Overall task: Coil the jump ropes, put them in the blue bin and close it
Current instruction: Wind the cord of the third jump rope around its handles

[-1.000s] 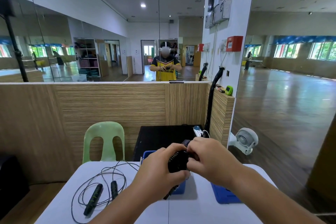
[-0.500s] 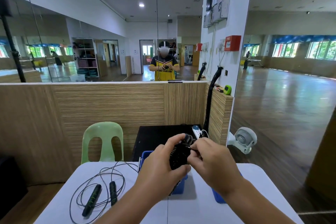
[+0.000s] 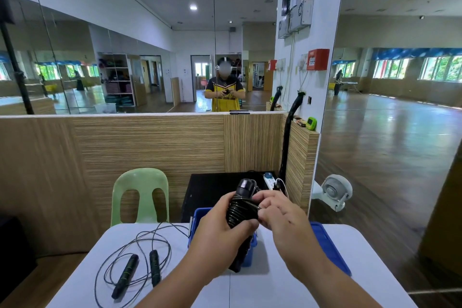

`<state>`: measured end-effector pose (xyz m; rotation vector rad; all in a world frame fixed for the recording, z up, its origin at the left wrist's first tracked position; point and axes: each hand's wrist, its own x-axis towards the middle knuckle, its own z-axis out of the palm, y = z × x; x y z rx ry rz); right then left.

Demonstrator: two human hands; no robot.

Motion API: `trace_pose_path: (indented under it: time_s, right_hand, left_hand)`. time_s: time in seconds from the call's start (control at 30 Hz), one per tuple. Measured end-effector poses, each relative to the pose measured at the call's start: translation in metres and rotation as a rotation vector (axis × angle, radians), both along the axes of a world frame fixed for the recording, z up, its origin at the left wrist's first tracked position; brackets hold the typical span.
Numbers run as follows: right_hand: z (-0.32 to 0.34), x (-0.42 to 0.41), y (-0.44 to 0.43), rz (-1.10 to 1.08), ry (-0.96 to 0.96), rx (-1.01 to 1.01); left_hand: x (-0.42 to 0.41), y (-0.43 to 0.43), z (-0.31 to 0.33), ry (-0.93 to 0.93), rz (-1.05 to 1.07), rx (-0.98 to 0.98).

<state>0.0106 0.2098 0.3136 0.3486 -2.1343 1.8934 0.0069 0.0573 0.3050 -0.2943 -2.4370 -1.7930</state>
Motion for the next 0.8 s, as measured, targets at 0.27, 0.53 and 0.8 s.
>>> trace_pose_path:
  time_s: [0.27, 0.53, 0.8]
  right_hand:
    - [0.001, -0.001, 0.003, 0.134, -0.145, -0.318]
    - [0.002, -0.002, 0.008, 0.191, -0.232, -0.435]
    - [-0.010, -0.001, 0.019, -0.098, 0.339, 0.265]
  left_hand:
    - [0.005, 0.002, 0.005, -0.069, -0.036, 0.166]
    - [0.009, 0.006, 0.009, -0.095, -0.058, 0.236]
    - [0.002, 0.004, 0.010, -0.086, -0.081, 0.209]
